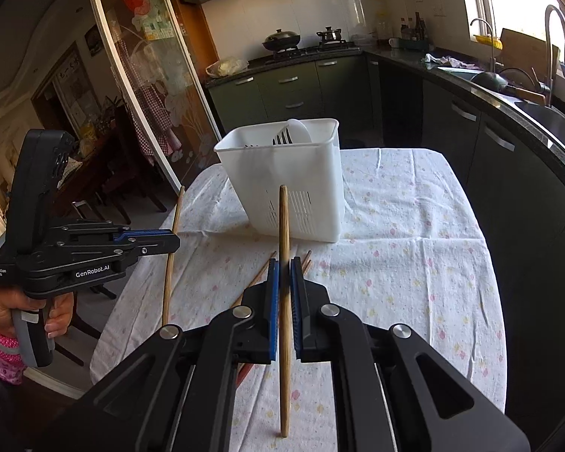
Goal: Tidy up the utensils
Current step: 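Lift the chopstick with the left gripper while the right grasps another chopstick, then lower both held chopsticks into the white caddy and open both grippers, then lower the left gripper onto a wooden chopstick while the right grasps another, then lift both chopsticks upright and carry them over the white caddy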
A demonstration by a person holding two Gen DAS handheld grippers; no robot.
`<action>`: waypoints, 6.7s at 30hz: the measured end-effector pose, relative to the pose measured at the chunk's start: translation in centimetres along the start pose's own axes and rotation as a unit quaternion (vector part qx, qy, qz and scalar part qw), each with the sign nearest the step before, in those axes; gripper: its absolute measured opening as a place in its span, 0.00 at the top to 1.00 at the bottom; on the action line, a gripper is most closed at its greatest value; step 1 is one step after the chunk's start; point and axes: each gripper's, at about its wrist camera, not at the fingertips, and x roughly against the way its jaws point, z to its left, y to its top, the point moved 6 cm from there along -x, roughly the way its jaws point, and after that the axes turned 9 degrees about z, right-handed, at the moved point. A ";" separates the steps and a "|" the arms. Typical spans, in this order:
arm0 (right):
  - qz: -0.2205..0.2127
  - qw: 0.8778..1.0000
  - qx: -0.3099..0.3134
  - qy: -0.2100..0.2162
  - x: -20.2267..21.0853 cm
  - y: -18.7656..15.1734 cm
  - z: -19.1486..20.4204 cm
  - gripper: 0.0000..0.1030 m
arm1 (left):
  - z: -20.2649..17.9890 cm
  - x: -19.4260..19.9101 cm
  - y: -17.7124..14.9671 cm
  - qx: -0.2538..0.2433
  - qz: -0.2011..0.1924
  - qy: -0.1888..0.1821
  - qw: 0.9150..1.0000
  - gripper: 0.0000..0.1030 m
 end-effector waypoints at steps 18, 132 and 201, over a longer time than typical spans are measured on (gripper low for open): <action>-0.065 0.997 0.042 -0.018 6.7 6.4 2.2 0.93 | -2.9 9.0 5.0 -0.030 -0.093 0.003 0.995 0.95; 0.200 0.978 -0.044 -0.033 -19.4 0.0 -1.2 0.85 | 1.3 -13.1 -3.7 0.016 0.112 0.007 0.994 0.72; 0.077 0.996 -0.029 0.031 -7.7 -1.6 -0.4 0.93 | 1.2 -8.0 -0.8 0.008 0.067 -0.001 0.998 0.95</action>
